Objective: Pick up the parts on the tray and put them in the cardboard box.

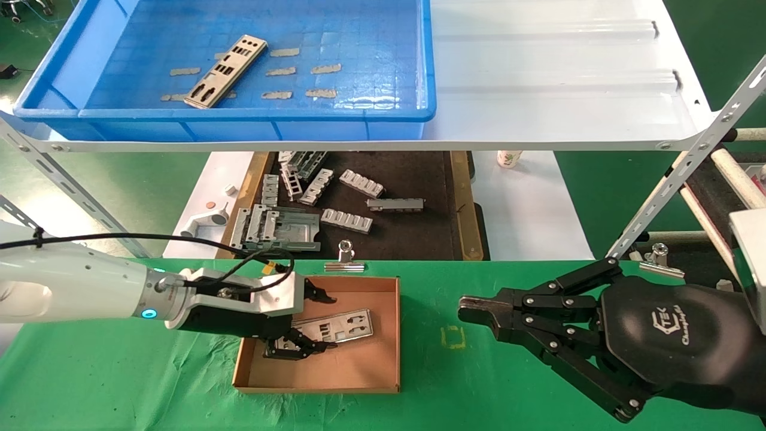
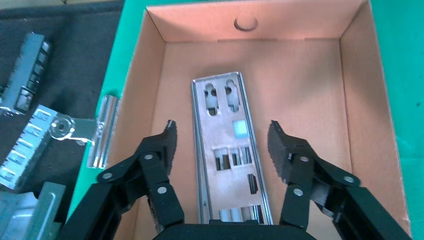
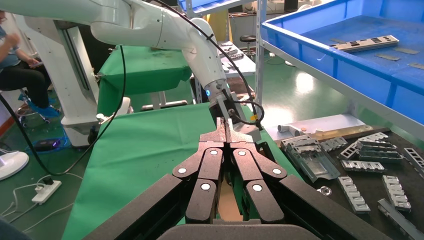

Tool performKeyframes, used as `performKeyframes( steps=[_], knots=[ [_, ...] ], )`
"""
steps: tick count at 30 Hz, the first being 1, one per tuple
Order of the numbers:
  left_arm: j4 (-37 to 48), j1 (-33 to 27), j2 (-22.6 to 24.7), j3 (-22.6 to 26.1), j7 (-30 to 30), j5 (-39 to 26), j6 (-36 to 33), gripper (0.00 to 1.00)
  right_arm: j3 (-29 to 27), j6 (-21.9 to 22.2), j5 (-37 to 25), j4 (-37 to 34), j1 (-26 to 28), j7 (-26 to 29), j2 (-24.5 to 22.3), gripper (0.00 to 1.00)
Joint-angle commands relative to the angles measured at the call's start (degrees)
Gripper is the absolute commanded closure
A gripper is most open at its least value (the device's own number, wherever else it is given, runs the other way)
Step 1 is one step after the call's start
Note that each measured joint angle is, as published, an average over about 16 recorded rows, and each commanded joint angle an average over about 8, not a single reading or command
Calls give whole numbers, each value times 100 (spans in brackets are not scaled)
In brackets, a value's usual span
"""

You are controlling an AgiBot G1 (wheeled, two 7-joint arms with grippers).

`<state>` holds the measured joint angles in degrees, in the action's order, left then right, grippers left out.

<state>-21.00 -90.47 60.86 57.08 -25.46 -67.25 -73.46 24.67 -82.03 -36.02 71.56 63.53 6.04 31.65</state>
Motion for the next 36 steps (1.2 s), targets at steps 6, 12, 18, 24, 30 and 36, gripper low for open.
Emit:
performKeyframes(
  steps=[6, 12, 18, 24, 30, 36],
  knots=[
    [-61, -134, -135, -115, 27, 192, -283, 0, 0, 0, 0, 0, 0, 0, 0, 100],
    [-283, -140, -317, -241, 82, 355, -545, 0, 0, 0, 0, 0, 0, 0, 0, 61],
    [-681, 100, -499, -561, 363, 532, -597, 0, 0, 0, 0, 0, 0, 0, 0, 0],
    [-1188, 408, -730, -954, 723, 754, -667, 0, 0, 0, 0, 0, 0, 0, 0, 0],
    [-1694, 717, -961, -1346, 1084, 976, -736, 0, 0, 0, 0, 0, 0, 0, 0, 0],
    [-2201, 1026, -1192, -1738, 1445, 1199, -805, 0, 0, 0, 0, 0, 0, 0, 0, 0]
  ],
)
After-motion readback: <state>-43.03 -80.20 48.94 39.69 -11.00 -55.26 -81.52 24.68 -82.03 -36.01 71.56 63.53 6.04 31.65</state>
